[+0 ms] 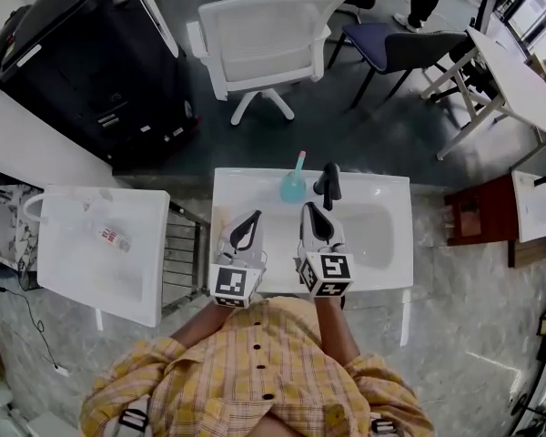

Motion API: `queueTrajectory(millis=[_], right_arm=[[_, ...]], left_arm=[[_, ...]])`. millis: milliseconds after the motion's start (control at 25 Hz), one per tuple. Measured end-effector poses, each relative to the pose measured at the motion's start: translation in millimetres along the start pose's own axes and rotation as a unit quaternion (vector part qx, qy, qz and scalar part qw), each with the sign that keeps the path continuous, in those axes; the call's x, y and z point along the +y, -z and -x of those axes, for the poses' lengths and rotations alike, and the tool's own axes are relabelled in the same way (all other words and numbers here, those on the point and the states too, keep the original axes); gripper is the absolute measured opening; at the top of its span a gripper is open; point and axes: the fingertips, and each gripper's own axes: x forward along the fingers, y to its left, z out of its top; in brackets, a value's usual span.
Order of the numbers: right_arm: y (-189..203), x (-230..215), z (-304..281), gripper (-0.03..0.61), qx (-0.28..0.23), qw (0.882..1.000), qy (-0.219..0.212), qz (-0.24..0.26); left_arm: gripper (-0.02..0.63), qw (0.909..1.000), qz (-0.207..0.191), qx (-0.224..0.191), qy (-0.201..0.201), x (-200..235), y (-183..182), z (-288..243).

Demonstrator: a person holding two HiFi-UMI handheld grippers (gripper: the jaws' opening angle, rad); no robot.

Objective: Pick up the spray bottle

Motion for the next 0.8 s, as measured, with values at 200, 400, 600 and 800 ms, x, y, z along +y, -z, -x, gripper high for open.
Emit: queueTrajectory(millis=[200, 400, 600, 800], right_arm=[[10, -5, -15, 0.030, 0.009, 1.000, -0.005, 0.005], [22, -9, -29, 0.075, 0.018, 1.000, -0.005, 0.006], [28, -14, -39, 0.099, 0.018, 1.000, -0.005, 0.022], [34, -13, -54, 0.124, 0.025, 0.999, 0.001, 0.035]], left_arm=[[0.000, 0.9999, 0.002, 0.009, -0.011, 4, 7, -5], [-0.001, 0.9997, 0.002, 0.019, -0.016, 5, 17, -8], [-0.002, 0.9994, 0.001, 0.028, -0.022, 2, 24, -8], [-0.001, 0.9989, 0.005, 0.035, -0.031, 8, 29, -2]])
